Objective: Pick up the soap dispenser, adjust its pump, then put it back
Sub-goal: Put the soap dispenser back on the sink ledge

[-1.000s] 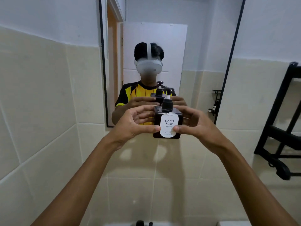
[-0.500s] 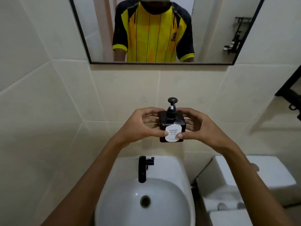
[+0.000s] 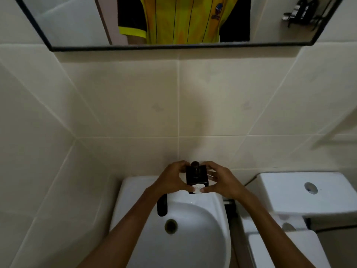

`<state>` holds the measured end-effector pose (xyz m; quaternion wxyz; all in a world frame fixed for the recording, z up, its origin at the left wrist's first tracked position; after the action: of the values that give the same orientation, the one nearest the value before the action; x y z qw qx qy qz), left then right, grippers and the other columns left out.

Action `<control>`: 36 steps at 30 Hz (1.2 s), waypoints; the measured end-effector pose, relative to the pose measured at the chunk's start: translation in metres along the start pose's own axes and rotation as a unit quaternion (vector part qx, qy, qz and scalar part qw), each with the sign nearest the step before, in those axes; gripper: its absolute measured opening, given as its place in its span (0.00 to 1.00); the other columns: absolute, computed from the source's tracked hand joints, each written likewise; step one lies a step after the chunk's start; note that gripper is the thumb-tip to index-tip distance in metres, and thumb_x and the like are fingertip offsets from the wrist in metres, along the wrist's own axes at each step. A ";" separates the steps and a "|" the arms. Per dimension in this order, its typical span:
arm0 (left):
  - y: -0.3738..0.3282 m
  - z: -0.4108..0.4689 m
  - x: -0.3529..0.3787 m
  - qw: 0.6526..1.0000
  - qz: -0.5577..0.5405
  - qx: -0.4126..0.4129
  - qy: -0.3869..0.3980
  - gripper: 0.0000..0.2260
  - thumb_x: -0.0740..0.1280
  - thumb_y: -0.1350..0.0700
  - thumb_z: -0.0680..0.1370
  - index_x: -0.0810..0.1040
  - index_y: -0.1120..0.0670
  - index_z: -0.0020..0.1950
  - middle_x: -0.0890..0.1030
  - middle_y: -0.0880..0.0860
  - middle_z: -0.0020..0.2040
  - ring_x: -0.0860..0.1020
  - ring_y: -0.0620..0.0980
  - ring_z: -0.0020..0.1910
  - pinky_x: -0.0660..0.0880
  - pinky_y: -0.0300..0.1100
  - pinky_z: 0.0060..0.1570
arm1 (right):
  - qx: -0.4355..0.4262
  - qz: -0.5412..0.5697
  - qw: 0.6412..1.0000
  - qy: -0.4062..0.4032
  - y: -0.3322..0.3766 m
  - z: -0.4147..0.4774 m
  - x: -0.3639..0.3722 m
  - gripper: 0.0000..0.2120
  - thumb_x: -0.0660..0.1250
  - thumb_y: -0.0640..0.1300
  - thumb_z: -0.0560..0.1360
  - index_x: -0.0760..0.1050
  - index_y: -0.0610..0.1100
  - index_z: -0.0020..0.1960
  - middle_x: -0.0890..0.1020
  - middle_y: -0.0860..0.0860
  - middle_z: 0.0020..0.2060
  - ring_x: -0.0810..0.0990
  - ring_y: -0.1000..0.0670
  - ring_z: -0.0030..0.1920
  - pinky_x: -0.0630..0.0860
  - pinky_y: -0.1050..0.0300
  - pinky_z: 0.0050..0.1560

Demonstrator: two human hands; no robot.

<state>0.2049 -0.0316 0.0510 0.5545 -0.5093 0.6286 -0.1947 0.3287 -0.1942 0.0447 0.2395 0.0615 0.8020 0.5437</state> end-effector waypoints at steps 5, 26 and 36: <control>0.033 0.033 0.021 0.997 0.057 -0.028 0.050 0.42 0.85 0.51 0.55 0.76 0.54 0.68 0.82 0.51 0.62 0.81 0.51 0.59 0.80 0.54 0.59 | 0.022 -0.029 0.999 -0.012 -0.043 0.019 0.014 0.39 0.84 0.32 0.63 0.70 0.46 0.68 0.79 0.45 0.63 0.82 0.44 0.63 0.82 0.57 0.60; 0.059 0.066 0.034 0.954 0.271 -0.090 0.096 0.30 0.82 0.50 0.63 0.77 0.57 0.61 0.83 0.56 0.58 0.82 0.56 0.56 0.79 0.49 0.56 | 0.043 -0.125 0.991 -0.023 -0.106 0.058 0.065 0.40 0.80 0.39 0.68 0.66 0.47 0.75 0.75 0.47 0.69 0.77 0.46 0.67 0.80 0.45 0.64; 0.051 0.038 0.029 0.955 0.284 -0.063 0.050 0.26 0.78 0.53 0.70 0.74 0.59 0.64 0.80 0.58 0.61 0.80 0.58 0.59 0.76 0.48 0.57 | 0.017 -0.217 0.974 -0.067 -0.092 0.037 0.077 0.43 0.75 0.39 0.74 0.56 0.45 0.82 0.69 0.46 0.77 0.74 0.45 0.73 0.69 0.57 0.71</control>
<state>0.2213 -0.0235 -0.0160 0.5213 -0.3335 0.7854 -0.0144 0.2926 -0.1728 -0.0738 0.4040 -0.0741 0.7873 0.4599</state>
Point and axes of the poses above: each hand's wrist, its own z-axis towards the middle knuckle, its own x-axis out of the palm, y = z × x, the point moved 3 cm from there along z, towards the middle knuckle
